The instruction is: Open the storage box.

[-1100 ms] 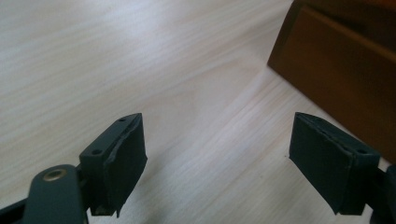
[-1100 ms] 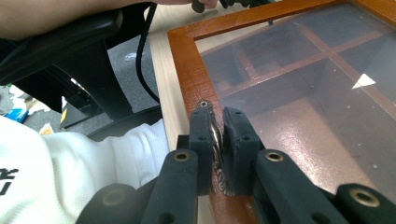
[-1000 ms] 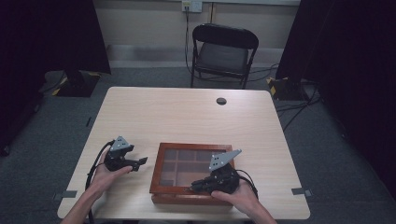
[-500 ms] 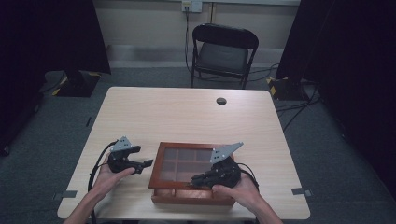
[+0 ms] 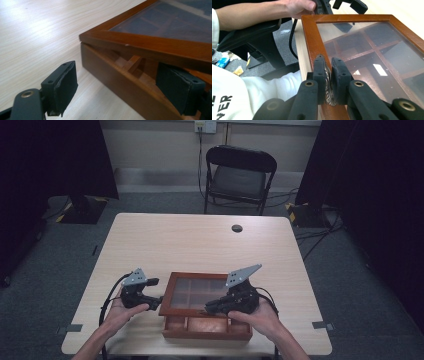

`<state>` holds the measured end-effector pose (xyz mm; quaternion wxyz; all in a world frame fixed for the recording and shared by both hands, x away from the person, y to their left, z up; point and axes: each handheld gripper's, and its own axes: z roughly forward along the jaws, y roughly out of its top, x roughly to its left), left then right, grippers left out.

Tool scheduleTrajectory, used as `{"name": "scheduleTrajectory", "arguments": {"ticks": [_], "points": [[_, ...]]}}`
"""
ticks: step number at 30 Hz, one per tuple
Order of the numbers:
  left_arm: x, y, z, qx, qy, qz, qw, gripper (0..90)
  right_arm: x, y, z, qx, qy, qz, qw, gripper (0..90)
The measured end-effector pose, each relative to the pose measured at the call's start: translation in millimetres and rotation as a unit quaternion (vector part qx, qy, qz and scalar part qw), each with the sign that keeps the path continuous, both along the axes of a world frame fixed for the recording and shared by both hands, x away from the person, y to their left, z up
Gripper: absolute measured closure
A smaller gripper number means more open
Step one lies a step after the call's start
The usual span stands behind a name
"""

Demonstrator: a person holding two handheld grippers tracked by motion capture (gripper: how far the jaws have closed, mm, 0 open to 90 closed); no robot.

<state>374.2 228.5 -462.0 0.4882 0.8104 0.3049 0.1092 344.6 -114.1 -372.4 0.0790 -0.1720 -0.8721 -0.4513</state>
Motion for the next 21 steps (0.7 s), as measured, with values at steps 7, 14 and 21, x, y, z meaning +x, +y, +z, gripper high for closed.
{"name": "scheduleTrajectory", "arguments": {"ticks": [7,14,21], "points": [[-4.2,-6.2,3.3,-0.001,-0.017,-0.012,0.9998,17.7,2.2,0.1,3.4,0.001,-0.001,0.001,1.0000,82.9],[-5.3,-15.7,6.4,-0.023,-0.016,-0.026,0.9993,19.0,4.8,0.3,11.0,-0.001,-0.009,0.000,1.0000,82.9],[-6.8,-17.9,8.5,-0.025,-0.023,-0.030,0.9990,19.6,3.8,-0.3,13.2,0.001,-0.017,-0.007,0.9998,82.7]]}}
